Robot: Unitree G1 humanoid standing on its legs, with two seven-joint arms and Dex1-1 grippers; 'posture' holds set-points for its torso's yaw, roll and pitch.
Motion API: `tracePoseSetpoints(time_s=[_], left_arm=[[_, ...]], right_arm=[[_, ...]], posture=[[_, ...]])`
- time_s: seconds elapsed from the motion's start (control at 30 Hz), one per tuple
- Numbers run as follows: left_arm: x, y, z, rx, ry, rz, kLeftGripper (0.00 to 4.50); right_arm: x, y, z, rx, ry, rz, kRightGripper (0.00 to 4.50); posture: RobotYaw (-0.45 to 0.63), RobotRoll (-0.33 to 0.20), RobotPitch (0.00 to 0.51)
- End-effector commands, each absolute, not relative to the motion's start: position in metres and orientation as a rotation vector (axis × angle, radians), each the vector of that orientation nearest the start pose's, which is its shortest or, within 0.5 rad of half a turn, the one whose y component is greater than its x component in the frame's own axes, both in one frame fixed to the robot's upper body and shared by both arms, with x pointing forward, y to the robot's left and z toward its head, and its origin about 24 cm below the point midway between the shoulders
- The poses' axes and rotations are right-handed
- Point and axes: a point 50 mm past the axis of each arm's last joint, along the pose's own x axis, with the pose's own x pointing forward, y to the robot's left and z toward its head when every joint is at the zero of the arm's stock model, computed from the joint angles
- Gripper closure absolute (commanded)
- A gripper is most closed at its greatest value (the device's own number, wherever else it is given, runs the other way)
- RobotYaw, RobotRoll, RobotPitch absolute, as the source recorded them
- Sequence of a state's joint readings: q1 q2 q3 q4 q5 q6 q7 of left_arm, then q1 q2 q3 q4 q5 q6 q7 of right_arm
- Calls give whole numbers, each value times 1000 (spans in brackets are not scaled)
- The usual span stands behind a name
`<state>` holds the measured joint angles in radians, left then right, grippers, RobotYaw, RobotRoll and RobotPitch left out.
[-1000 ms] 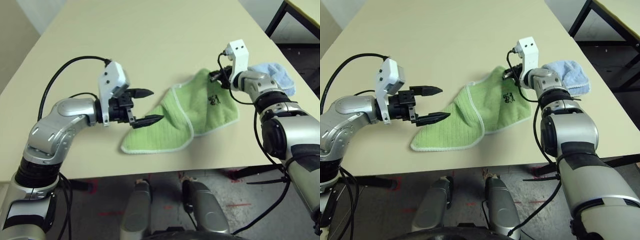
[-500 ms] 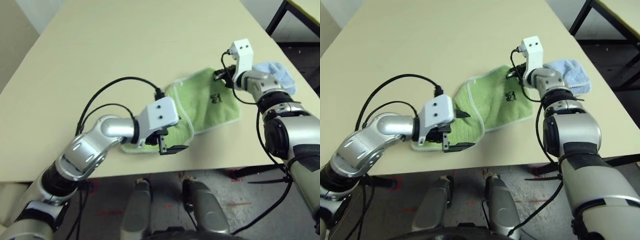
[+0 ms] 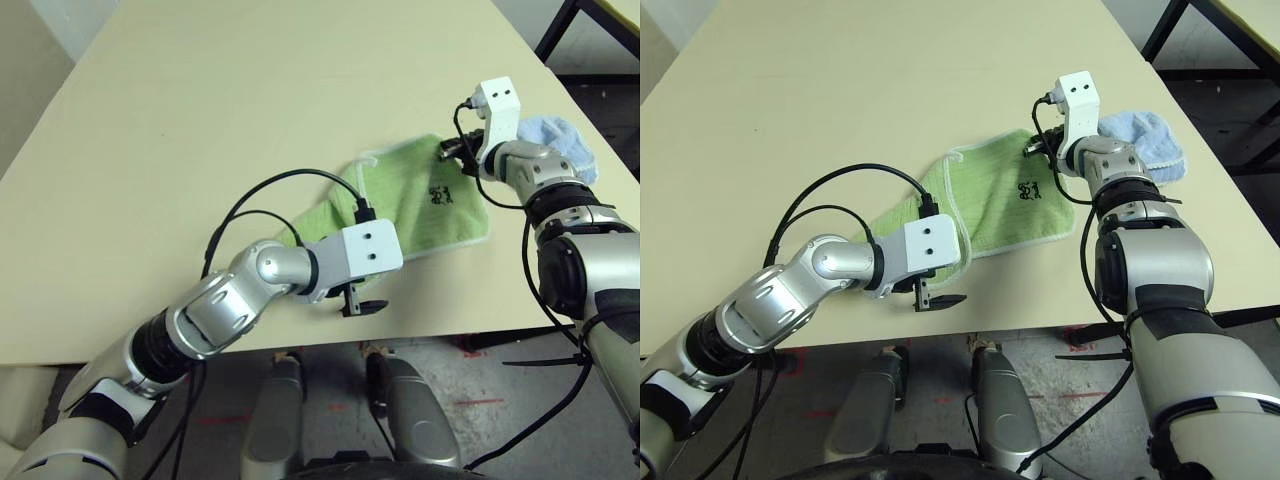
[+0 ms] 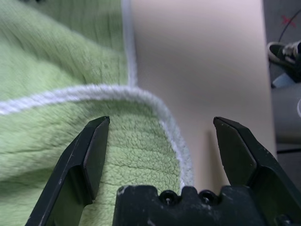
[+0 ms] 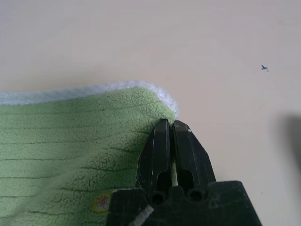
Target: Fold the towel and set it aside.
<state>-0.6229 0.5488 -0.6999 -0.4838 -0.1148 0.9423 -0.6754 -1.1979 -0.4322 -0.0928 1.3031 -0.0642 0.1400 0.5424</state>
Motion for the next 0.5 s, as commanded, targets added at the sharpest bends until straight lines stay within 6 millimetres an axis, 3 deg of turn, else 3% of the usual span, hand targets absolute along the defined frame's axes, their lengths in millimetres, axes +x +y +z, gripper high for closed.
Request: tracePoseSetpoints(time_s=[0.03, 0.23, 0.37, 0.5], left_arm=[[244, 52, 120, 792, 365, -1197, 584], [250, 58, 110, 819, 390, -1149, 2814], [256, 65, 118, 761, 382, -1094, 4321], [264, 80, 134, 605, 385, -1034, 4444]], right_arm=[[413, -217, 161, -216, 308, 322, 4500], [413, -217, 163, -215, 303, 325, 4500], [413, -216, 164, -213, 296, 337, 4500], [412, -218, 166, -234, 274, 368, 4500]], posture=[[154, 0, 204], [152, 0, 204], [157, 0, 198], [169, 0, 187]])
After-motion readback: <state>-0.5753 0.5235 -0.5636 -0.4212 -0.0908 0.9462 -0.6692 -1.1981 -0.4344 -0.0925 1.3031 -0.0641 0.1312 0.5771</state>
